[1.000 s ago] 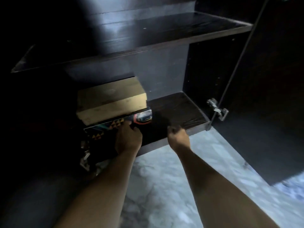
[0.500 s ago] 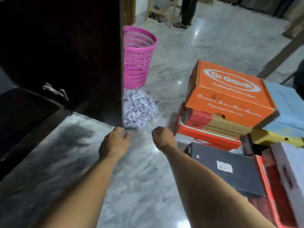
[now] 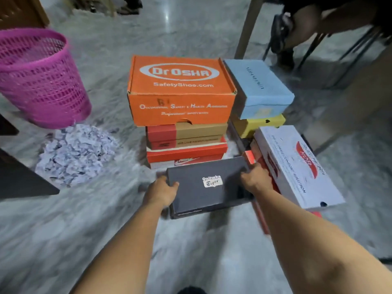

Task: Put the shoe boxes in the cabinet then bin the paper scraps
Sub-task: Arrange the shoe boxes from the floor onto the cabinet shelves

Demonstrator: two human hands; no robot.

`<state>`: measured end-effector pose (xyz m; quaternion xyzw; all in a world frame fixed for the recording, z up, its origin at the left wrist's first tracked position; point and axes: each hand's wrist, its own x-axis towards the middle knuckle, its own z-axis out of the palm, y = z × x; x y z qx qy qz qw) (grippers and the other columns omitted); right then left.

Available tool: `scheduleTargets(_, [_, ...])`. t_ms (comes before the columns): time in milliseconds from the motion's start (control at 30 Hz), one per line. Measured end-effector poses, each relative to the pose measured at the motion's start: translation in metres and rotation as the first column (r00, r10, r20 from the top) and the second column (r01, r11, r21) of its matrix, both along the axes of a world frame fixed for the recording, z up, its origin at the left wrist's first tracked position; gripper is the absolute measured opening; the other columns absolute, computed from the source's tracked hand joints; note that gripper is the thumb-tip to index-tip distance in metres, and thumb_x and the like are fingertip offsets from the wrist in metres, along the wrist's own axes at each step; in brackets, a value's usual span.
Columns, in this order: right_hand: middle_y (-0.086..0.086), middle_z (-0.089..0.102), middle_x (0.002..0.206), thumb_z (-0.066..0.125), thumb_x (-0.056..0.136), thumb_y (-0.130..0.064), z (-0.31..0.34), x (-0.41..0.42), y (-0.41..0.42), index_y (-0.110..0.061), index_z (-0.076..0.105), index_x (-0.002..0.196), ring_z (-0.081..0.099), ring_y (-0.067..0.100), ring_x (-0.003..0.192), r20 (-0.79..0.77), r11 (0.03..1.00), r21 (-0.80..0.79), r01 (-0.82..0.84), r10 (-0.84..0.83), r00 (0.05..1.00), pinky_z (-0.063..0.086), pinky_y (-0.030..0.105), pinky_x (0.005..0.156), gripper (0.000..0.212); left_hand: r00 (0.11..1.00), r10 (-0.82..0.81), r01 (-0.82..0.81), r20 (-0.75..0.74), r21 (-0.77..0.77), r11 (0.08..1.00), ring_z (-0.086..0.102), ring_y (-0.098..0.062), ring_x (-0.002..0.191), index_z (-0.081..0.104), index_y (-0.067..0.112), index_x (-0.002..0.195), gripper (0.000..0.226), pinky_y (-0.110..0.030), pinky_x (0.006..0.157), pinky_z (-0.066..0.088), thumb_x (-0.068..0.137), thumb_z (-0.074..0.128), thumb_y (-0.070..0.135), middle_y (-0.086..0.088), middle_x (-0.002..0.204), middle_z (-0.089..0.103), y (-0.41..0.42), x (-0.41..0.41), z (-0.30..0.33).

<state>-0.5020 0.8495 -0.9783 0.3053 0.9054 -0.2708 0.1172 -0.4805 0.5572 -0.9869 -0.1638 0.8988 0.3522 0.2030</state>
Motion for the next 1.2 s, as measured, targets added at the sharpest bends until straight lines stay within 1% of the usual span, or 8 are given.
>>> scheduleTargets(133, [0.019, 0.066, 0.128, 0.063, 0.089, -0.032, -0.001, 0.014, 0.021, -0.012, 0.057, 0.132, 0.063, 0.040, 0.118, -0.010, 1.000, 0.011, -0.008, 0.008, 1.000, 0.050, 0.043, 0.101, 0.048, 1.000, 0.026, -0.026, -0.001, 0.038, 0.999, 0.067, -0.034, 0.106, 0.058, 0.027, 0.131, 0.044, -0.040, 0.091, 0.055, 0.089, 0.062, 0.040, -0.008, 0.121, 0.071, 0.023, 0.001, -0.024])
scheduleTargets(233, [0.018, 0.066, 0.128, 0.062, 0.090, -0.031, -0.004, 0.013, 0.023, -0.012, 0.058, 0.132, 0.063, 0.040, 0.118, -0.015, 0.998, 0.061, -0.018, 0.019, 1.000, 0.050, 0.043, 0.100, 0.047, 0.998, 0.020, -0.023, -0.063, -0.052, 0.998, 0.059, -0.036, 0.123, 0.023, 0.026, 0.158, 0.076, -0.041, 0.097, 0.052, 0.093, 0.063, 0.021, -0.013, 0.144, 0.055, 0.035, 0.014, -0.031])
scheduleTargets(400, [0.012, 0.054, 0.137, 0.059, 0.091, -0.043, -0.012, 0.015, 0.013, -0.013, 0.057, 0.134, 0.051, 0.039, 0.129, 0.056, 0.986, 0.160, -0.045, 0.036, 0.998, 0.046, 0.050, 0.104, 0.053, 0.996, 0.071, -0.071, -0.050, 0.015, 0.997, 0.053, -0.037, 0.130, 0.002, 0.025, 0.161, 0.084, -0.042, 0.102, 0.047, 0.097, 0.055, 0.012, -0.013, 0.148, 0.049, 0.043, 0.017, -0.038])
scheduleTargets(700, [0.007, 0.051, 0.139, 0.035, 0.097, -0.062, -0.021, 0.033, -0.021, -0.027, 0.069, 0.120, 0.043, 0.035, 0.125, 0.195, 0.892, 0.391, -0.228, 0.162, 0.967, 0.031, 0.055, 0.099, 0.055, 0.985, 0.146, -0.163, 0.091, 0.215, 0.963, 0.061, -0.033, 0.118, 0.038, 0.020, 0.148, 0.053, -0.036, 0.094, 0.051, 0.098, 0.057, 0.023, -0.007, 0.134, 0.063, 0.027, 0.018, -0.051])
scheduleTargets(933, [0.021, 0.035, 0.148, 0.050, 0.094, -0.066, -0.016, 0.022, -0.061, -0.016, 0.040, 0.143, 0.034, 0.042, 0.139, 0.166, 0.975, 0.222, -0.027, -0.010, 0.986, 0.027, 0.058, 0.113, 0.071, 0.986, 0.147, -0.163, 0.079, 0.247, 0.955, 0.059, -0.031, 0.123, 0.041, 0.024, 0.145, 0.050, -0.037, 0.101, 0.048, 0.098, 0.056, 0.027, -0.003, 0.136, 0.062, -0.002, 0.037, -0.057])
scheduleTargets(1033, [0.020, 0.044, 0.144, 0.065, 0.074, -0.079, -0.028, 0.012, -0.061, -0.015, 0.041, 0.141, 0.044, 0.043, 0.133, 0.188, 0.990, 0.132, 0.050, -0.075, 0.979, 0.036, 0.055, 0.112, 0.096, 0.976, 0.203, -0.216, 0.074, 0.264, 0.940, 0.060, -0.031, 0.120, 0.044, 0.024, 0.144, 0.049, -0.033, 0.096, 0.048, 0.096, 0.056, 0.024, -0.002, 0.134, 0.064, -0.021, 0.050, -0.057])
scheduleTargets(1100, [0.016, 0.061, 0.128, 0.070, 0.062, -0.083, -0.037, 0.014, -0.064, -0.014, 0.058, 0.129, 0.060, 0.039, 0.117, 0.201, 0.996, 0.080, -0.050, 0.033, 0.979, 0.050, 0.049, 0.102, 0.097, 0.958, 0.267, -0.287, 0.107, 0.297, 0.911, 0.063, -0.029, 0.112, 0.047, 0.027, 0.138, 0.047, -0.033, 0.091, 0.050, 0.092, 0.056, 0.026, -0.001, 0.127, 0.066, -0.043, 0.063, -0.057])
scheduleTargets(1200, [0.016, 0.070, 0.121, 0.077, 0.078, -0.062, -0.040, 0.023, -0.089, -0.007, 0.064, 0.123, 0.066, 0.037, 0.108, 0.188, 0.959, -0.018, -0.284, 0.282, 0.941, 0.054, 0.038, 0.091, 0.072, 0.898, 0.414, -0.439, 0.148, 0.355, 0.826, 0.070, -0.026, 0.094, 0.063, 0.030, 0.105, 0.036, -0.042, 0.088, 0.059, 0.071, 0.060, 0.040, 0.001, 0.105, 0.074, -0.098, 0.092, -0.062])
